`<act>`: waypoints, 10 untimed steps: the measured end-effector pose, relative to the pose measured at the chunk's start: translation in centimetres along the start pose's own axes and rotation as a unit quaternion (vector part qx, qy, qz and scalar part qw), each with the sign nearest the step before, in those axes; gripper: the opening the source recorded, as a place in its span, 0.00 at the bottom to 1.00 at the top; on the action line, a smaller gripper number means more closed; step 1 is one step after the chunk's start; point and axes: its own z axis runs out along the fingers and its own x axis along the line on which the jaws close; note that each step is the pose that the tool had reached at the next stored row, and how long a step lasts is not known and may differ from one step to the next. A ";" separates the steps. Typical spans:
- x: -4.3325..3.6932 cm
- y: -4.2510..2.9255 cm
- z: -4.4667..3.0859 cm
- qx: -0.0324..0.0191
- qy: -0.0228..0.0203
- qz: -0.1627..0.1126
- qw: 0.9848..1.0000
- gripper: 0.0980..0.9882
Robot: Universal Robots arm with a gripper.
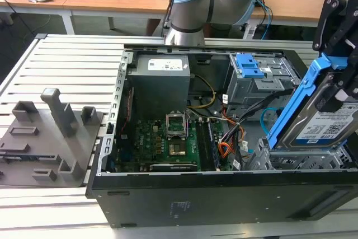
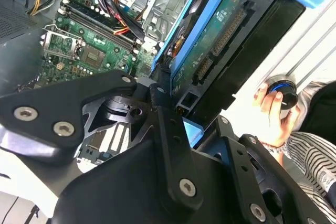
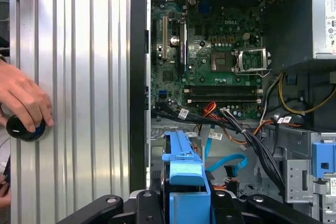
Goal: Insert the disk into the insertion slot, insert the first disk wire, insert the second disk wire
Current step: 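Insert the disk into the insertion slot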
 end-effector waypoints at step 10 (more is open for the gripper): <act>-0.50 -0.08 0.54 0.000 0.000 0.000 1.000 0.30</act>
